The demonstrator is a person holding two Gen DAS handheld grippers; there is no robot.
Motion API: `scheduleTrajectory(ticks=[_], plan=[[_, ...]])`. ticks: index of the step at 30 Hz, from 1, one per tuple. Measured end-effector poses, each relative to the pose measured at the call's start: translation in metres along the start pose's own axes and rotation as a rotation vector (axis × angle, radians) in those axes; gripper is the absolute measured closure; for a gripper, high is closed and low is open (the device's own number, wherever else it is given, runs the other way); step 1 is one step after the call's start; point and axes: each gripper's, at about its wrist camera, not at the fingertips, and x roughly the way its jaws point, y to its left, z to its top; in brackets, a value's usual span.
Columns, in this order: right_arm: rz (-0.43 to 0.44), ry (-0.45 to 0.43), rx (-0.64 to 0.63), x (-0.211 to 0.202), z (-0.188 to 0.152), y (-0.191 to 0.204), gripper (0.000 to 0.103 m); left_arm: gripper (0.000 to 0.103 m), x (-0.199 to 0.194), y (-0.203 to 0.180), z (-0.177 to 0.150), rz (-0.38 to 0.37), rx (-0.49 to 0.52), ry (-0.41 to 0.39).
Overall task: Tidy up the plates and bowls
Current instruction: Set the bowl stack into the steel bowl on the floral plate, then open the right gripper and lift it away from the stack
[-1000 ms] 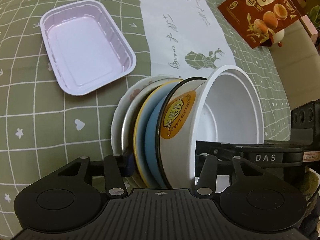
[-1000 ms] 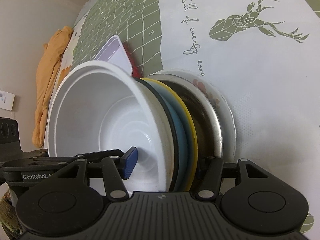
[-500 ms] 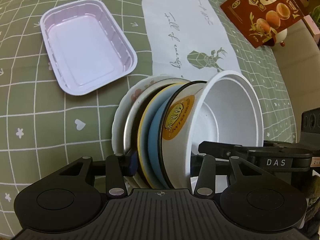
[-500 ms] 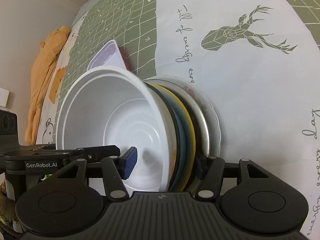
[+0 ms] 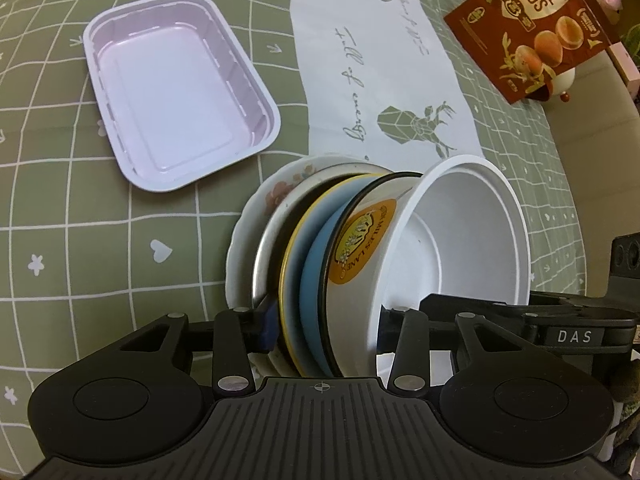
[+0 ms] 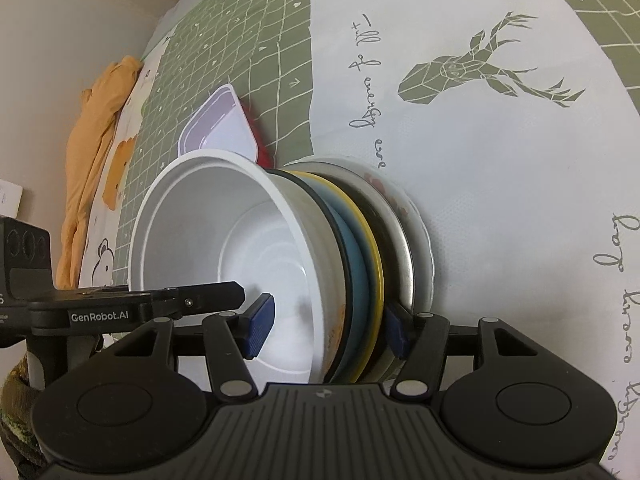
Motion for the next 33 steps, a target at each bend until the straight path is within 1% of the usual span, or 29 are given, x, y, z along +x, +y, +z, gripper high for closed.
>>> scheduleTrajectory(ticks=[6,13,16,19,20,21,24,26,27,29,33], plan=[[-0.012,0.002,-0.015,-0.004,0.001,0.003,0.045,0.059,0.0,0.001,0.001,-0.004,-0.012,0.007],[-0.006,-0.011,-0.023,-0.013,0.0,-0.001,0.045,0.061,-0.001,0.001,0.001,0.007,-0.011,0.008],[-0.027,-0.054,-0.051,-0.024,-0.003,0.0,0.044,0.06,-0.011,-0.004,0.001,0.02,0.009,-0.029],[-0.007,-0.1,-0.077,-0.036,-0.004,0.004,0.044,0.06,-0.017,-0.008,0.001,0.041,0.016,-0.048],[-0.014,-0.115,-0.086,-0.038,-0.005,0.006,0.044,0.06,-0.019,-0.009,0.001,0.042,0.016,-0.05],[-0.03,-0.132,-0.1,-0.04,-0.005,0.008,0.044,0.06,-0.02,-0.01,0.0,0.045,0.017,-0.054],[-0.131,-0.194,-0.167,-0.038,-0.011,0.017,0.044,0.06,-0.026,-0.012,-0.004,0.048,0.017,-0.068],[-0.196,-0.219,-0.211,-0.035,-0.015,0.021,0.044,0.064,-0.034,-0.013,-0.006,0.025,0.017,-0.088],[-0.219,-0.225,-0.224,-0.033,-0.017,0.021,0.044,0.064,-0.039,-0.015,-0.007,0.019,0.022,-0.098],[-0.251,-0.239,-0.236,-0.03,-0.021,0.022,0.044,0.064,-0.047,-0.022,-0.011,0.025,0.045,-0.125],[-0.278,-0.286,-0.254,-0.033,-0.026,0.025,0.044,0.064,-0.058,-0.028,-0.016,0.021,0.069,-0.158]])
